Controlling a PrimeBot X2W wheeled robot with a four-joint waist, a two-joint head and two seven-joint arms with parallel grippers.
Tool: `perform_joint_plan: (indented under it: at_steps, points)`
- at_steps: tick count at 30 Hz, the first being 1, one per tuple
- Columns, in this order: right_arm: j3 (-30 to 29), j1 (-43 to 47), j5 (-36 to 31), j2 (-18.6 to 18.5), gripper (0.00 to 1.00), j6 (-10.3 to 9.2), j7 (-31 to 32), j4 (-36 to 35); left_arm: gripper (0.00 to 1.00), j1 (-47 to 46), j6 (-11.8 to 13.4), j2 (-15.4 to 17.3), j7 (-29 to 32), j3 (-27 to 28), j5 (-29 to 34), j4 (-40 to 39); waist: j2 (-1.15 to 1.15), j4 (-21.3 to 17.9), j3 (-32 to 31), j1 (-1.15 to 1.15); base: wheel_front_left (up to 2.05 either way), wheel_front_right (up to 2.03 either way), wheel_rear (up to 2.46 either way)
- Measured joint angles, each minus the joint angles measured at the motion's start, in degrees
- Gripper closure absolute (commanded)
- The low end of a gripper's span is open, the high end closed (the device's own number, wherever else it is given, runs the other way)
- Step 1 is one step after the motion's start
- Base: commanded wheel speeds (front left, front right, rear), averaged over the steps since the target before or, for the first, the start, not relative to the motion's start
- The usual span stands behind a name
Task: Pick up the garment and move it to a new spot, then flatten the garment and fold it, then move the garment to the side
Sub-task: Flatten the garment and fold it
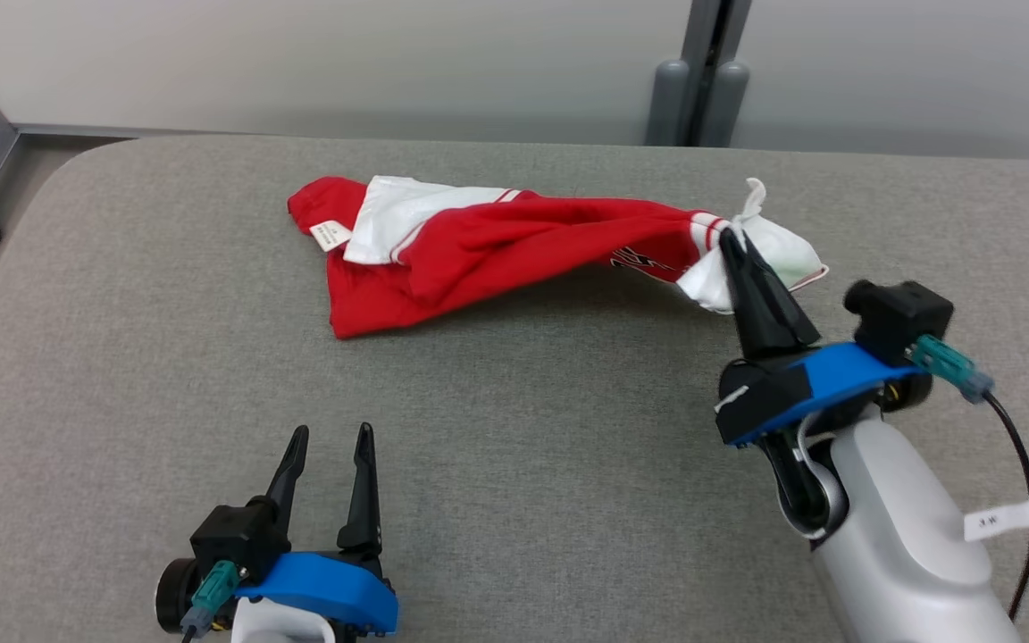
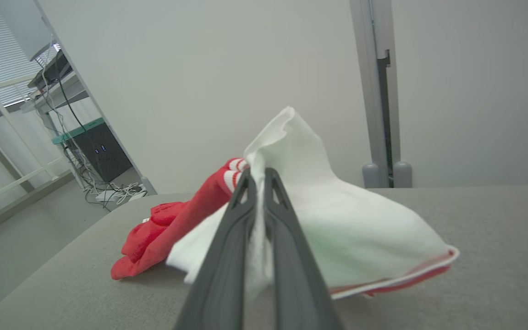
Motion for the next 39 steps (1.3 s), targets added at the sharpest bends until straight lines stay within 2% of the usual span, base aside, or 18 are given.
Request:
perform_joint_plan:
  at_steps: [6, 7, 8, 13, 16, 24, 31, 39]
  points:
    - [-9.54, 10.22, -0.90, 0.00, 1.00, 0.00, -0.02, -7.23, 0.00, 0.66, -0.35, -0.02, 0.00, 0.12, -0.13, 0.05, 0.00, -3.61, -1.46, 0.00, 0.00, 0.00, 0.00]
    - [-11.61, 12.16, -0.87, -0.01, 0.64, 0.00, -0.02, -7.05, 0.00, 0.69, -0.41, -0.02, 0.00, 0.09, -0.32, 0.11, 0.00, -4.23, -1.62, 0.00, 0.00, 0.00, 0.00]
    - [-13.49, 14.08, -1.21, -0.03, 0.00, 0.00, 0.00, -6.51, 0.00, 0.72, -0.44, -0.01, 0.00, 0.09, -0.36, 0.19, 0.00, -4.87, -1.73, 0.00, 0.00, 0.00, 0.00]
    - [-24.36, 19.91, -5.86, -0.04, 0.00, -0.01, -0.02, -5.32, 0.00, 0.70, -0.57, -0.05, 0.00, -0.29, -0.42, 0.47, 0.00, -7.10, -1.95, 0.00, 0.00, 0.00, 0.00]
    - [-27.74, 21.17, -6.88, -0.20, 0.00, -0.01, -0.02, -4.89, 0.00, 0.60, -0.58, -0.05, 0.00, -0.68, -0.41, 0.78, 0.00, -7.65, -1.79, 0.00, 0.00, 0.00, 0.00]
    - [-23.06, 20.62, -9.56, -0.11, 0.00, 0.00, -0.03, -7.94, 0.00, -0.92, -0.32, -0.05, 0.00, -1.51, -0.41, 3.02, 0.00, -8.63, -0.91, 0.00, 0.00, 0.00, 0.00]
    - [-19.53, 19.51, -9.92, -0.04, 0.00, 0.00, -0.02, -10.11, 0.00, -6.29, 0.45, -0.04, 0.00, -3.23, -1.62, 9.56, 0.00, -9.17, 1.24, 0.00, 0.00, 0.00, 0.00]
    - [-17.01, 18.31, -9.67, -0.05, 0.00, -0.01, -0.02, -10.48, 0.00, -15.31, -1.34, -0.05, 0.00, -4.55, -2.08, 17.12, 0.00, -10.72, 4.66, 0.00, 0.00, 0.00, 0.00]
